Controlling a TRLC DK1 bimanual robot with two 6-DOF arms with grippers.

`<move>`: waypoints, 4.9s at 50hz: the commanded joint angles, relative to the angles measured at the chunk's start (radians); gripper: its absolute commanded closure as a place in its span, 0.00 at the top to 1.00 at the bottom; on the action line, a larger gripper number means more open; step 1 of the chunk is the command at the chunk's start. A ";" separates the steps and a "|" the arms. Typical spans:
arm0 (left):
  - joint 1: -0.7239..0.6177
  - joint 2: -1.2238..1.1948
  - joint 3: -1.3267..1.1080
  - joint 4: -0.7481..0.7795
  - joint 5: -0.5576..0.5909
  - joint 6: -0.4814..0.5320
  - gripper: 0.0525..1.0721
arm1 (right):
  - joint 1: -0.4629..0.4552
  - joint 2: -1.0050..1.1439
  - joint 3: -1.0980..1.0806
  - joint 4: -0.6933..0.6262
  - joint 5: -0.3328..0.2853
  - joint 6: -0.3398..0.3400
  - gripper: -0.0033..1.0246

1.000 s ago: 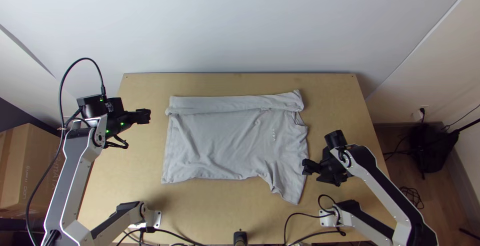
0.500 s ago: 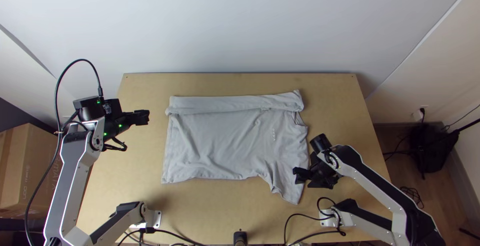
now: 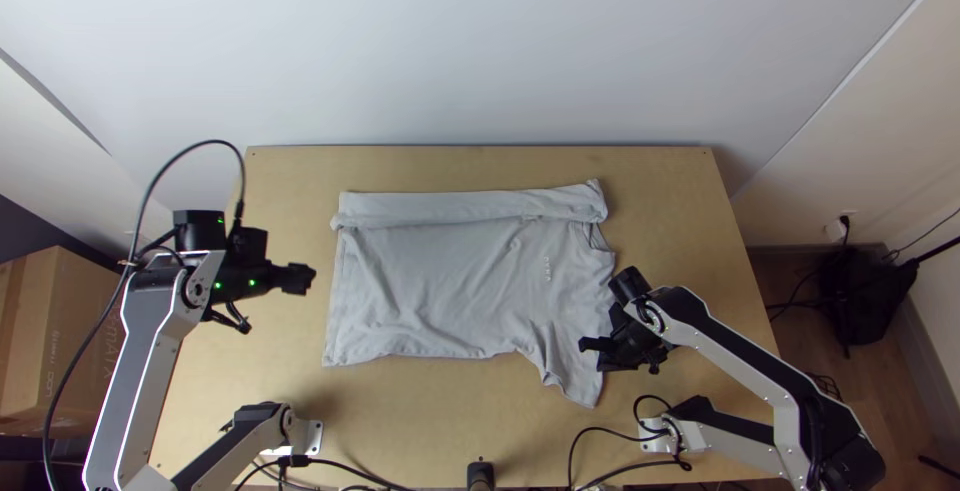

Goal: Fold the t-shirt

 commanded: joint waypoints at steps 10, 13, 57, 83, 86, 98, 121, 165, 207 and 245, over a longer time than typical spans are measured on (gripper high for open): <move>-0.096 0.015 -0.089 -0.220 -0.134 0.243 0.90 | -0.048 -0.030 0.038 -0.007 -0.005 -0.024 0.03; -0.142 0.011 -0.132 -0.232 -0.200 0.258 0.90 | -0.057 -0.035 0.049 -0.011 -0.005 -0.028 0.03; -0.384 0.380 -0.232 -0.176 -0.263 0.188 0.61 | -0.135 -0.102 0.113 -0.116 -0.007 -0.091 0.03; -0.435 0.433 -0.307 -0.051 -0.203 0.197 0.10 | -0.191 -0.144 0.142 -0.171 -0.005 -0.130 0.03; -0.435 0.428 -0.327 -0.033 -0.201 0.206 0.08 | -0.205 -0.147 0.151 -0.182 -0.005 -0.140 0.03; -0.386 0.350 -0.336 -0.048 -0.201 0.238 0.03 | -0.304 -0.142 0.196 -0.228 -0.005 -0.220 0.03; -0.189 0.195 -0.229 -0.076 -0.200 0.303 0.03 | -0.447 -0.081 0.257 -0.248 0.034 -0.340 0.03; -0.143 0.387 0.188 0.061 -0.190 0.137 0.03 | -0.332 0.152 0.629 0.009 0.067 -0.199 0.03; -0.117 0.963 0.744 0.096 -0.192 0.093 0.03 | -0.307 0.858 1.307 0.030 0.111 -0.166 0.03; -0.061 0.894 0.546 0.398 -0.088 -0.025 0.40 | -0.332 0.896 1.302 0.154 0.197 -0.116 0.67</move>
